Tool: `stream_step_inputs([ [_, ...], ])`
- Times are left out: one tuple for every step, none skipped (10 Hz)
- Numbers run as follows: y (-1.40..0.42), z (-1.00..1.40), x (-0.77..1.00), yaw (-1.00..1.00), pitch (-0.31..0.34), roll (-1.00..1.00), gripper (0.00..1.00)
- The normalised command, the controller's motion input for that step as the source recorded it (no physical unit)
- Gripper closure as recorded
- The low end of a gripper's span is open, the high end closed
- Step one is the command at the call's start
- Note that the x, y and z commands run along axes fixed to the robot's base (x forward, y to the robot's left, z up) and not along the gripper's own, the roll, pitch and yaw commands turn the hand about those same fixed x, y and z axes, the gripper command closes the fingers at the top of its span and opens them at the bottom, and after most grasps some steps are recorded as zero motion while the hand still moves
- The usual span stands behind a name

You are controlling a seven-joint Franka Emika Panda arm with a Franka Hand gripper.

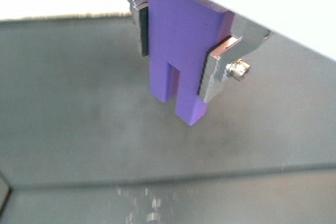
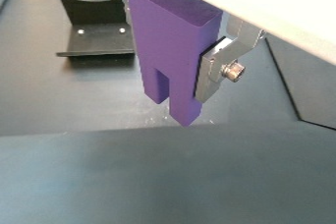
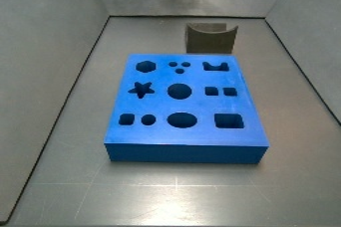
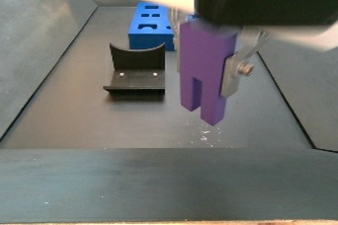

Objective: Pick up the double-square object. Move up. Move to above the board. Insert the double-square object.
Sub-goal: Move to above the board.

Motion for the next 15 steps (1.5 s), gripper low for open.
stream_step_inputs([
  [0.43, 0.99, 0.13, -0.03, 0.075, -0.15, 1.0],
  [0.34, 0.87, 0.11, -0.03, 0.074, -0.16, 1.0],
  [0.2, 0.62, 0.07, -0.03, 0.07, -0.16, 1.0],
  [0.13, 0.44, 0.05, -0.03, 0.064, -0.15, 1.0],
  [0.09, 0.21, 0.03, -0.03, 0.064, -0.14, 1.0],
  [-1.0, 0.16, -0.03, 1.0, 0.072, -0.12, 1.0],
  [-1.0, 0.15, -0.03, 1.0, 0.07, -0.11, 1.0],
  [-1.0, 0.16, -0.03, 1.0, 0.057, -0.08, 1.0],
  [-1.0, 0.15, -0.04, 1.0, 0.038, -0.08, 1.0],
  [-1.0, 0.15, -0.04, 1.0, 0.037, -0.07, 1.0],
  [-1.0, 0.16, -0.03, 1.0, 0.029, -0.05, 1.0],
  [-1.0, 0.16, -0.04, 1.0, 0.024, -0.04, 1.0],
  [-1.0, 0.16, -0.04, 1.0, 0.01, -0.03, 1.0],
  [-1.0, 0.16, -0.04, 1.0, 0.007, -0.01, 1.0],
  [-1.0, 0.16, -0.04, 0.84, 0.003, 0.01, 1.0],
])
